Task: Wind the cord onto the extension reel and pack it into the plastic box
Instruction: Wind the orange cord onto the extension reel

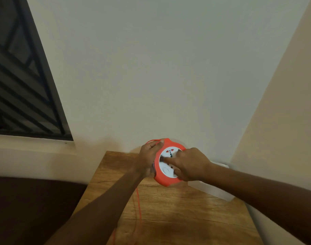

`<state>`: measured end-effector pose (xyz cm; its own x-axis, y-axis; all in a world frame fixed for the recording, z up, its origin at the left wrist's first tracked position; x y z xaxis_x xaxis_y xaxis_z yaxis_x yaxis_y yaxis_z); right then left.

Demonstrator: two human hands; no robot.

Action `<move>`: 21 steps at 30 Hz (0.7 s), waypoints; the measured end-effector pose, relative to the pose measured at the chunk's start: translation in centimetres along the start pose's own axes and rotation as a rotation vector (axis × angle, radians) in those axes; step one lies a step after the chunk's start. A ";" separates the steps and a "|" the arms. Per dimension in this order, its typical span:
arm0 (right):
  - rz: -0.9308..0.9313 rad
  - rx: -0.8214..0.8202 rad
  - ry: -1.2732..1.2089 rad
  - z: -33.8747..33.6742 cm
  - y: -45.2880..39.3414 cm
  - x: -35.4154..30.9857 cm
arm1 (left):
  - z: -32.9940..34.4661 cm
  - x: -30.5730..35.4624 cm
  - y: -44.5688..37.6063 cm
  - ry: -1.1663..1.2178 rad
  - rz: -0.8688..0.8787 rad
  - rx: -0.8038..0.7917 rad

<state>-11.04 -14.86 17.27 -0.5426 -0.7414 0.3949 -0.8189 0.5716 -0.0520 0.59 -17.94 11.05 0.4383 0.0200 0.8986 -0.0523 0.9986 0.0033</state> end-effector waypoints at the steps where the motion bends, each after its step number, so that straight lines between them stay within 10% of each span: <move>1: 0.205 0.037 -0.128 0.1 0.0 1.1 | 0.1 0.1 0.0 0.042 0.021 0.022; 6: 1.010 0.218 -1.251 3.4 1.9 1.9 | 0.7 0.6 0.5 0.058 0.116 0.160; 10: 1.010 0.142 -1.516 4.6 2.1 0.2 | 0.2 0.4 0.8 -0.045 0.110 0.145; 17: 0.073 0.083 -0.110 -1.9 2.3 -1.4 | -0.6 0.7 0.8 -0.103 0.036 0.069; 21: -0.217 -0.097 0.089 -1.5 2.3 -0.1 | -0.6 0.6 0.7 -0.152 -0.024 -0.026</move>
<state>-12.56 -12.95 18.45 -0.3341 -0.8190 0.4665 -0.8902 0.4368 0.1295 1.38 -17.23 11.28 0.2980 -0.0092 0.9545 -0.0198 0.9997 0.0158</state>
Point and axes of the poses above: each hand's wrist, its own y-axis away from the middle knuckle, its own z-axis out of the palm, x = y × z, the point moved 8 cm from there along -y, towards the middle knuckle, and after that the axes turned 3 degrees about z, right-handed, at the moved point
